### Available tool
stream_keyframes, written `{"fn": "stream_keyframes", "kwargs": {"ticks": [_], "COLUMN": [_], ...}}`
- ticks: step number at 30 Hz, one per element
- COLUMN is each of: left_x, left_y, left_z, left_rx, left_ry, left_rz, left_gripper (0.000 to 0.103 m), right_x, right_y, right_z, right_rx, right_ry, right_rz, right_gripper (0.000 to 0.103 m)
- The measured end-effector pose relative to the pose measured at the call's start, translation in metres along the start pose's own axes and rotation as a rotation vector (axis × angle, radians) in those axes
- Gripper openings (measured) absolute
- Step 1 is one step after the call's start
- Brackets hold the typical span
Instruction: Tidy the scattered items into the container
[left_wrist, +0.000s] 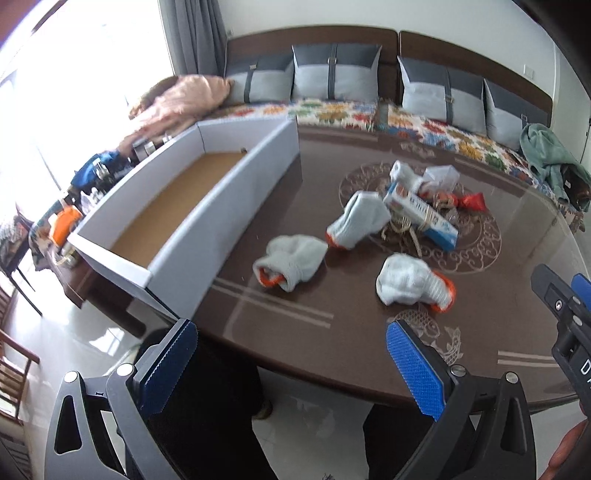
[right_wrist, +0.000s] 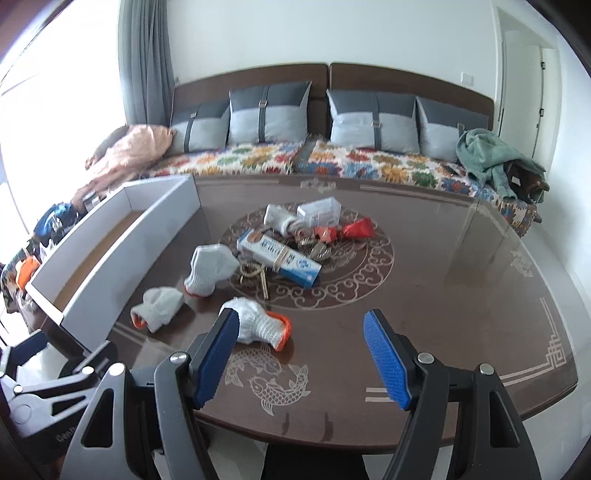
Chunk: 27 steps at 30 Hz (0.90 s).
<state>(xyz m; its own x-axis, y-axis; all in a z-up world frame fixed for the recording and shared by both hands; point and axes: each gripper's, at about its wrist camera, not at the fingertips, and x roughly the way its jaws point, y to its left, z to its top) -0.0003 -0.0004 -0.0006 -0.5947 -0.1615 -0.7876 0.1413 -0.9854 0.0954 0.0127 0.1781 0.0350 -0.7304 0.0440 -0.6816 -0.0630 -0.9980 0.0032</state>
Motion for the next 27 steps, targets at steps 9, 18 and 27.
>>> {"fn": "stream_keyframes", "kwargs": {"ticks": [9, 18, 27], "left_x": [0.025, 0.04, 0.046], "left_y": [0.009, 0.002, -0.004], "left_z": [-0.005, -0.007, -0.01], "left_rx": [-0.035, -0.006, -0.003], "left_ry": [0.062, 0.077, 0.095], "left_rz": [-0.023, -0.033, -0.061], "left_gripper": [0.103, 0.103, 0.103], "right_x": [0.035, 0.055, 0.062], "right_y": [0.019, 0.022, 0.023], "right_z": [-0.004, -0.014, -0.017], "right_rx": [-0.094, -0.123, -0.126], "right_ry": [0.075, 0.138, 0.163], "right_rz": [-0.046, -0.067, -0.072], "right_gripper": [0.071, 0.071, 0.071]}}
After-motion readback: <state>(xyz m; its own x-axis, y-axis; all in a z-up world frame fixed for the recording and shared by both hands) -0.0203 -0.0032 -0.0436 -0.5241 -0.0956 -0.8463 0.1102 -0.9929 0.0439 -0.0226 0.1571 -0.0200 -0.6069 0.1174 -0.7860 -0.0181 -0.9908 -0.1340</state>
